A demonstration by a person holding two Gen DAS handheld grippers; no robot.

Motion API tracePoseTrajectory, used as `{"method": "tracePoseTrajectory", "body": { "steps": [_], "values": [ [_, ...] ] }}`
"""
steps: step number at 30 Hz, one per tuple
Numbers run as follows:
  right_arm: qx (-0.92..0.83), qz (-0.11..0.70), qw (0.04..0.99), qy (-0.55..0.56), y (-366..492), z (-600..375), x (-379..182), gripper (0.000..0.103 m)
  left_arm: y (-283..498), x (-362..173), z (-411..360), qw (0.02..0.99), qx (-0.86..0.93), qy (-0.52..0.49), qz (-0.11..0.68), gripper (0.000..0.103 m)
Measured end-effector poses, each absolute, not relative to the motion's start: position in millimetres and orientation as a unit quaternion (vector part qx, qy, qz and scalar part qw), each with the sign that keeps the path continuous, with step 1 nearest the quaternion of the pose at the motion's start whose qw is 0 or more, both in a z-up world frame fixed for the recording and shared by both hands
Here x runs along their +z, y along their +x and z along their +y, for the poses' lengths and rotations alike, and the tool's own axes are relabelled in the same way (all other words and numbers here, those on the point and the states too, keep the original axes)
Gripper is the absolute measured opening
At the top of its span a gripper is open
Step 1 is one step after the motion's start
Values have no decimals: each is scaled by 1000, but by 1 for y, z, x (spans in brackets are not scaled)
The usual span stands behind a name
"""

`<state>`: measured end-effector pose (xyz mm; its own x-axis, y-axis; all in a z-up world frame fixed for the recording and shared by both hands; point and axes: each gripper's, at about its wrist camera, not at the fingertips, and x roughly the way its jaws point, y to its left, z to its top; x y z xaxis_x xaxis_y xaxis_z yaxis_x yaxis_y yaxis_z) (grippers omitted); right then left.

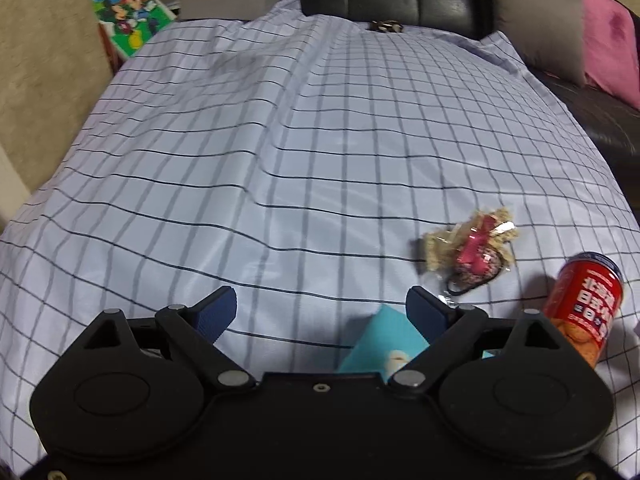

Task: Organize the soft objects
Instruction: 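Grasp the lace hair clip bag with the left gripper while the right holds the tissues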

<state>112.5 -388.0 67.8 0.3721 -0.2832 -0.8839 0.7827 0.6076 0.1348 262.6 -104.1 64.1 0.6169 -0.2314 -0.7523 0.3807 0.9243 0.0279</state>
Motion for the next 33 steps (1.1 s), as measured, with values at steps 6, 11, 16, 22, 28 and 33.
{"method": "tracePoseTrajectory", "body": {
  "steps": [6, 11, 16, 22, 28, 33],
  "values": [
    [-317, 436, 786, 302, 109, -395, 77, 75, 255, 64, -127, 883, -204, 100, 412, 89],
    [-309, 427, 792, 308, 105, -400, 81, 75, 268, 71, -164, 872, -213, 96, 431, 92],
    [-299, 421, 793, 322, 105, -402, 85, 75, 286, 57, -210, 848, -236, 111, 461, 95],
    [-290, 417, 798, 325, 104, -400, 90, 75, 309, 27, -242, 831, -213, 118, 501, 94],
    [-289, 415, 796, 333, 101, -404, 90, 75, 320, 7, -262, 822, -197, 153, 513, 88],
    [-295, 411, 795, 334, 99, -406, 92, 75, 333, 4, -254, 813, -206, 122, 530, 58]
  ]
}}
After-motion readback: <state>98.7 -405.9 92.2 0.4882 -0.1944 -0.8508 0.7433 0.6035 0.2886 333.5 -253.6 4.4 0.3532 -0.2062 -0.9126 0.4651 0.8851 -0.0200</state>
